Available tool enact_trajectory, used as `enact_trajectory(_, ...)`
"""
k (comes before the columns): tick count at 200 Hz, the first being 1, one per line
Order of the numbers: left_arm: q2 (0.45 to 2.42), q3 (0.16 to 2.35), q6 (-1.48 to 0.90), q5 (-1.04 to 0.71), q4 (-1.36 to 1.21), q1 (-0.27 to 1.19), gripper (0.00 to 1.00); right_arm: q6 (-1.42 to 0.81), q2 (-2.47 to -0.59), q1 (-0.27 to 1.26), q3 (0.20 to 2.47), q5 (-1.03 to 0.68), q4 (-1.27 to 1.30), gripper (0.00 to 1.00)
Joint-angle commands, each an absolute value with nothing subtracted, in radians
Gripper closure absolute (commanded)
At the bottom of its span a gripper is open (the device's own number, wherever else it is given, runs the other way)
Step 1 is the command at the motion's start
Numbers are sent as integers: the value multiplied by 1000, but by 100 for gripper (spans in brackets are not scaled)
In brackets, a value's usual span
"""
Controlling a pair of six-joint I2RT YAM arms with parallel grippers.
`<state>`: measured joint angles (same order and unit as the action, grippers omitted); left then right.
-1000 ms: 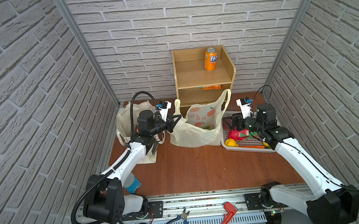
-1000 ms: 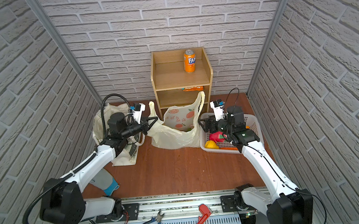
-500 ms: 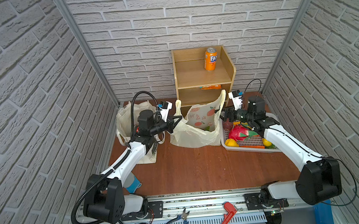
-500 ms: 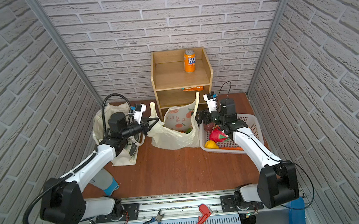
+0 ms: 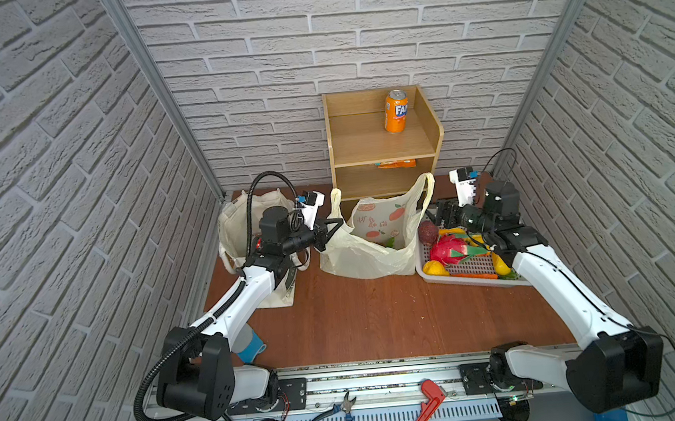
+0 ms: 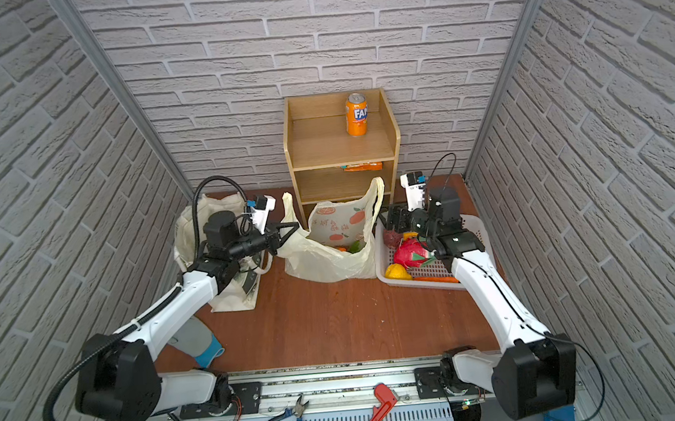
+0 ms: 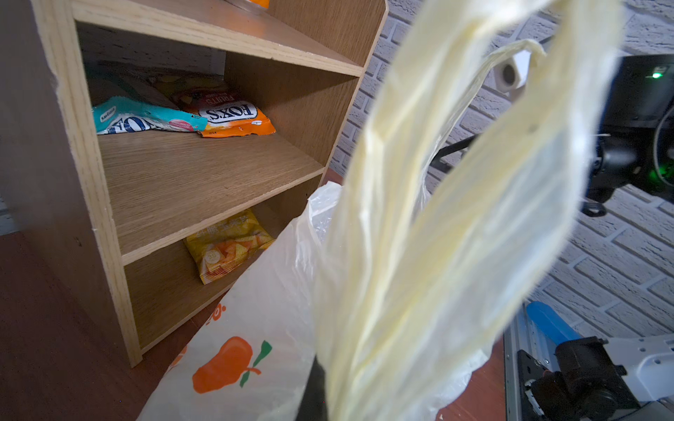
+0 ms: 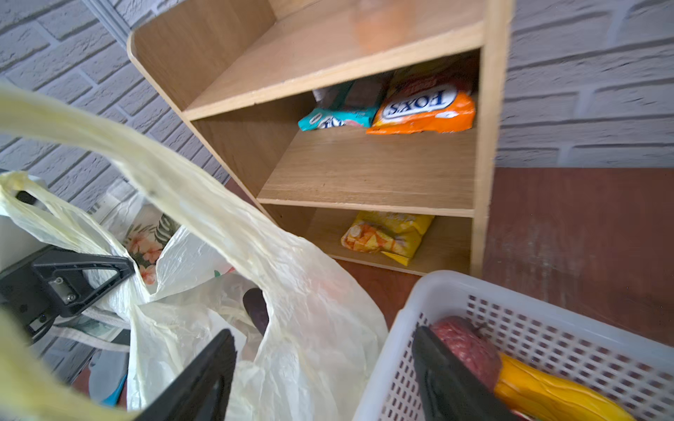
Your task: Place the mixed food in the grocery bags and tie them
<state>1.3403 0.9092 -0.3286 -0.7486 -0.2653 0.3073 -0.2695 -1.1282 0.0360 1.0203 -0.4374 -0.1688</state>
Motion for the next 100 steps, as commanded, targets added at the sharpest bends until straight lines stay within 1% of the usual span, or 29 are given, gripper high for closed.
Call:
enact_trajectory(1,1348,942,-310,-778,-285,298,100,-255,-1050,2,1003,-415,-203,23)
enact_trajectory(25,1351,946,-313,-787,-285,298,100,-264,-980,-8,991,-518,-136,19)
enact_trajectory(44,1356,950,-316,-800,-285,297,100,-304,-972,-5,999,-582,-47,17)
enact_trajectory(100,1366,969,-330,-832,-281,298,100,-358,-1135,-5,1110,-686,116,16)
